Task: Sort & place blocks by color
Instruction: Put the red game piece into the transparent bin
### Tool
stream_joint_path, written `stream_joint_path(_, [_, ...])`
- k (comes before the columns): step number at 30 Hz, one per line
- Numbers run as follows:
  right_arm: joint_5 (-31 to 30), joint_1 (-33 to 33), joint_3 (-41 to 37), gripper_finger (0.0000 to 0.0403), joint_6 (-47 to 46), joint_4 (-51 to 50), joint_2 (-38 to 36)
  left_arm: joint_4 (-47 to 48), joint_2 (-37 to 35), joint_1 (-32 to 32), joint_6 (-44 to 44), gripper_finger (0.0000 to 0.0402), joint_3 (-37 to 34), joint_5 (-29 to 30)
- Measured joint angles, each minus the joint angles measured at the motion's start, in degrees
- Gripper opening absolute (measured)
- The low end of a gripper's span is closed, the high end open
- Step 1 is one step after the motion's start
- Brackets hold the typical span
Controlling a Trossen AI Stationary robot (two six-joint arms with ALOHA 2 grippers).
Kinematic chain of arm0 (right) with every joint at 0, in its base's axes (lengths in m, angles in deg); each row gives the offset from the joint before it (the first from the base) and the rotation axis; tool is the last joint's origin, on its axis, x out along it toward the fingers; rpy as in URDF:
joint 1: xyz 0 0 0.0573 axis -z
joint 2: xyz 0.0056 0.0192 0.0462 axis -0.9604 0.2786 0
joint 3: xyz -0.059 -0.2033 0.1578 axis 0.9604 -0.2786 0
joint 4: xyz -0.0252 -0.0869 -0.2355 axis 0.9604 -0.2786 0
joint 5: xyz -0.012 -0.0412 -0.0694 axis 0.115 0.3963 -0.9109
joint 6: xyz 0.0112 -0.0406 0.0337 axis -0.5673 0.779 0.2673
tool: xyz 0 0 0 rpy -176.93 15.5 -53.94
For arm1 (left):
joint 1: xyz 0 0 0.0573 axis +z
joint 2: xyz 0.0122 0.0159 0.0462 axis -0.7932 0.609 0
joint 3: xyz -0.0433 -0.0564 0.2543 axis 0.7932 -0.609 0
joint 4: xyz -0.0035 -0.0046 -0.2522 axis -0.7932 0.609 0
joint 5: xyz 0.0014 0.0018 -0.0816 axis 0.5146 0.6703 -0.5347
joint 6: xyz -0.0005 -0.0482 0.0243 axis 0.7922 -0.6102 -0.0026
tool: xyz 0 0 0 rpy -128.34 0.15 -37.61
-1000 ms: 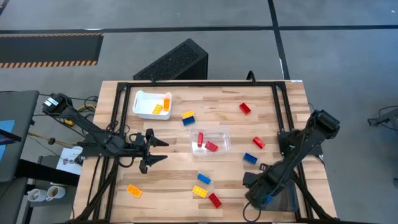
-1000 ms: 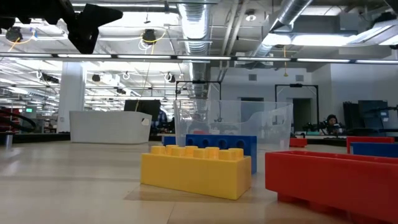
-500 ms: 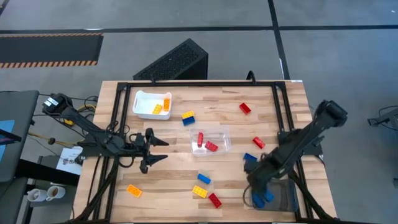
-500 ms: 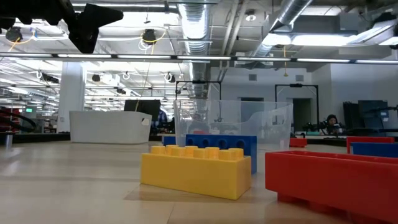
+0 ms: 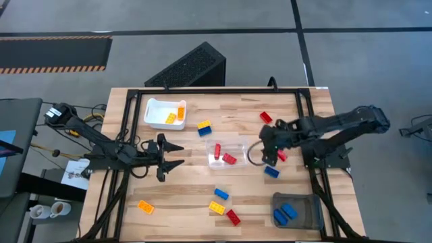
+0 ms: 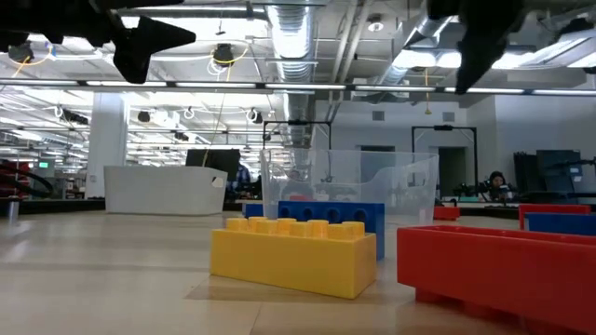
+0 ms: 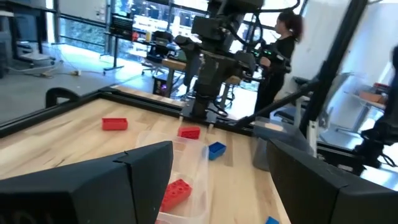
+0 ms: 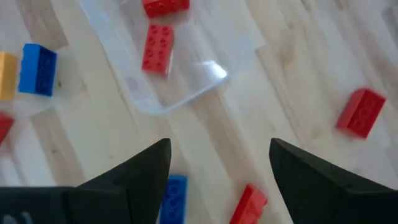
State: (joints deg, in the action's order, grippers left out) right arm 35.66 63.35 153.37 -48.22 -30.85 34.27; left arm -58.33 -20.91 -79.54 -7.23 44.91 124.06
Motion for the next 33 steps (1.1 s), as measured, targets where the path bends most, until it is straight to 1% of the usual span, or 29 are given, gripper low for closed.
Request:
stream_joint_path(5, [1.3, 3.13, -1.34, 0.0291, 5.71, 2.94, 0.56, -0.26, -1.16, 1.04, -1.04, 0.0244, 0.04, -2.05])
stream_joint_path(8, [5.69, 4.98, -6.54, 0.0291, 7.71, 9.51, -0.65, -0.31, -2.51, 1.19, -1.02, 0.0244, 0.04, -2.46])
stream_joint_path(11, [8.4, 6.96, -11.98, 0.0291, 8.46, 14.36, -2.51, 0.34, -3.91, 1.19, -0.89, 0.0244, 0.04, -2.53])
stream_joint_path(15, [9.36, 9.59, -16.99, 0.0291, 8.23, 14.78, -3.81, 0.69, -5.48, 1.19, -0.56, 0.0244, 0.04, -2.93])
stream_joint_path(23, [10.25, 13.6, -22.62, 0.0291, 7.23, 16.2, -5.52, 1.12, -5.92, 1.4, 0.1, 0.0244, 0.04, -2.18])
stream_joint_path(27, [12.73, 15.46, -26.09, 0.0291, 7.23, 19.47, -5.46, 1.07, -5.98, 2.15, 0.19, 0.0244, 0.04, -2.73])
stream_joint_path(30, [14.13, 16.36, -28.16, 0.0291, 7.25, 21.11, -5.43, 1.75, -6.92, 3.77, 1.54, 0.0243, 0.02, -4.5])
stream_joint_path(33, [14.21, 17.1, -29.7, 0.0291, 7.26, 22.24, -5.43, 3.27, -8.41, 6.5, 2.06, 0.0237, 0.02, -7.49])
